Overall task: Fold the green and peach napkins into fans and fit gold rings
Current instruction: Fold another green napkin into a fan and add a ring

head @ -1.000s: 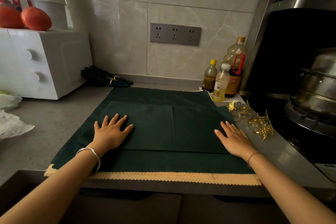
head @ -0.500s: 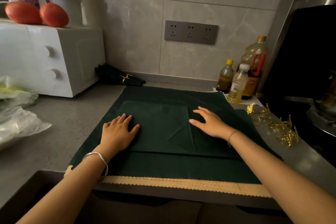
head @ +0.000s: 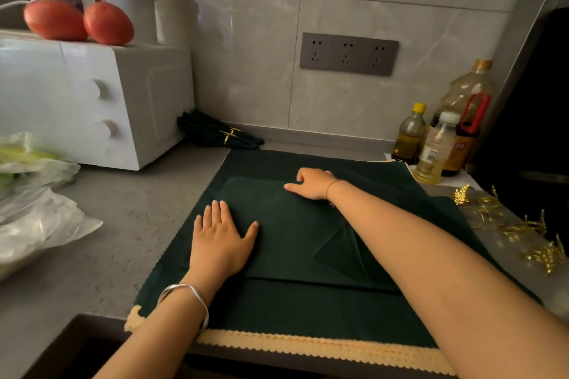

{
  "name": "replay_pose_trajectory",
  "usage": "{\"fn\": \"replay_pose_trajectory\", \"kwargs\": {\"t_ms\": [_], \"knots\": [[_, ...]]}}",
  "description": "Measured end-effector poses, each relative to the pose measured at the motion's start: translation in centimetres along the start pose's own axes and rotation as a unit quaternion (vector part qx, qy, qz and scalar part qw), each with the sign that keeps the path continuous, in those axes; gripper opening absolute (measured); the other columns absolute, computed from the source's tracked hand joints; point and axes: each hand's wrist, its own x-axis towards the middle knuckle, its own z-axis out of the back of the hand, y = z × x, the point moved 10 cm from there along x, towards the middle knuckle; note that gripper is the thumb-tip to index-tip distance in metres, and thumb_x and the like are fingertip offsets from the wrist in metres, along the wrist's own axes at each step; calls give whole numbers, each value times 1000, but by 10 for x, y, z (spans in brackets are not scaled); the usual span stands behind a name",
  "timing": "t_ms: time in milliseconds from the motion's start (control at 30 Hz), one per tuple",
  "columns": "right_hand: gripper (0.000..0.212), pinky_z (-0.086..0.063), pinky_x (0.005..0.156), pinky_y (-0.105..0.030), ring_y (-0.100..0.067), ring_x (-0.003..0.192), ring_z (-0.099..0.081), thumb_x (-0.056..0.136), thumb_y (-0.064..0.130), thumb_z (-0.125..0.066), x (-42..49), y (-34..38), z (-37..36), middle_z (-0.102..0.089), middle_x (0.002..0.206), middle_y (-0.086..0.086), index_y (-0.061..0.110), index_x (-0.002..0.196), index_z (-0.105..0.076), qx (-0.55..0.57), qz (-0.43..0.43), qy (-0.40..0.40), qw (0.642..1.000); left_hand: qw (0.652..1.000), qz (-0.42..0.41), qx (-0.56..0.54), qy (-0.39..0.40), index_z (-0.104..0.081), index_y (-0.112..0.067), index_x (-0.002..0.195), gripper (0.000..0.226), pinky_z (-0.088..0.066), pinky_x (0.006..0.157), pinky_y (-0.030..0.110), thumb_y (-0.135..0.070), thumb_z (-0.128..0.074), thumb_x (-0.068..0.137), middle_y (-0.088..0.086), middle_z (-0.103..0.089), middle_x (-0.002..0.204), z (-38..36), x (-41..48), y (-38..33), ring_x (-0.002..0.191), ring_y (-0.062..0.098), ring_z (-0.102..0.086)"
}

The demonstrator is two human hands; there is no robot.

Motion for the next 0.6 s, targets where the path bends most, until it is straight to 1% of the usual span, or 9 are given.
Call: {"fn": "replay_pose_trajectory", "kwargs": {"t_ms": [100, 167, 200, 300, 400, 500, 567, 600], "knots": [[55, -39, 103, -40, -25, 122, -48, 90, 47, -55, 5, 55, 0, -49, 137, -7, 15, 134, -45, 61, 83, -4, 995, 1000, 2, 1, 2, 6, -6, 151, 84, 2, 119, 35, -63, -19, 94, 8, 5, 159, 0, 0, 0, 147, 20, 5], [50, -43, 99, -39, -25, 120, -49, 89, 36, -60, 2, 90, 3, -51, 134, -7, 17, 134, -46, 58, 146, -29, 987, 1000, 1, -3, 0, 8, -6, 150, 85, 2, 120, 35, -63, -20, 93, 7, 5, 159, 0, 0, 0, 147, 20, 5], [45, -45, 96, -40, -25, 117, -51, 89, 32, -60, -1, 104, 6, -55, 130, -7, 17, 131, -50, 52, 175, -44, 982, 1000, 0, -9, -3, 9, -7, 150, 85, 2, 120, 36, -63, -21, 93, 7, 6, 159, 1, 0, 0, 147, 20, 5], [23, -49, 87, -40, -23, 105, -57, 90, 25, -60, -16, 126, 18, -64, 112, -4, 19, 111, -64, 42, 235, -91, 967, 999, 1, -43, -15, 14, -9, 150, 85, 1, 120, 35, -61, -23, 94, 7, 7, 159, 4, 0, 0, 147, 19, 3], [18, -49, 84, -39, -21, 101, -59, 91, 25, -57, -41, 121, 33, -67, 108, 0, 23, 106, -67, 27, 258, -137, 956, 992, -5, -116, -42, 13, -12, 150, 78, -4, 120, 37, -57, -21, 96, 6, 8, 159, 12, -4, -1, 147, 20, -1], [20, -48, 88, -39, -18, 103, -59, 91, 27, -57, -71, 101, 42, -68, 109, 5, 26, 107, -68, 11, 260, -150, 954, 970, -10, -227, -88, 4, -16, 152, 69, -12, 119, 38, -51, -23, 98, 3, 3, 160, 28, -8, 0, 147, 19, -6], [21, -47, 90, -39, -15, 105, -60, 92, 29, -56, -92, 84, 44, -68, 111, 8, 28, 109, -69, 9, 257, -147, 955, 965, -18, -248, -77, -6, -17, 152, 62, -14, 118, 41, -47, -21, 100, 3, -9, 159, 34, -8, 1, 146, 19, -12], [22, -47, 91, -38, -13, 106, -60, 92, 30, -56, -104, 76, 44, -68, 112, 10, 29, 110, -69, 15, 256, -144, 956, 971, -24, -230, -55, -13, -19, 152, 59, -15, 118, 43, -47, -19, 100, 1, -16, 158, 33, -8, 0, 145, 19, -16]]}}
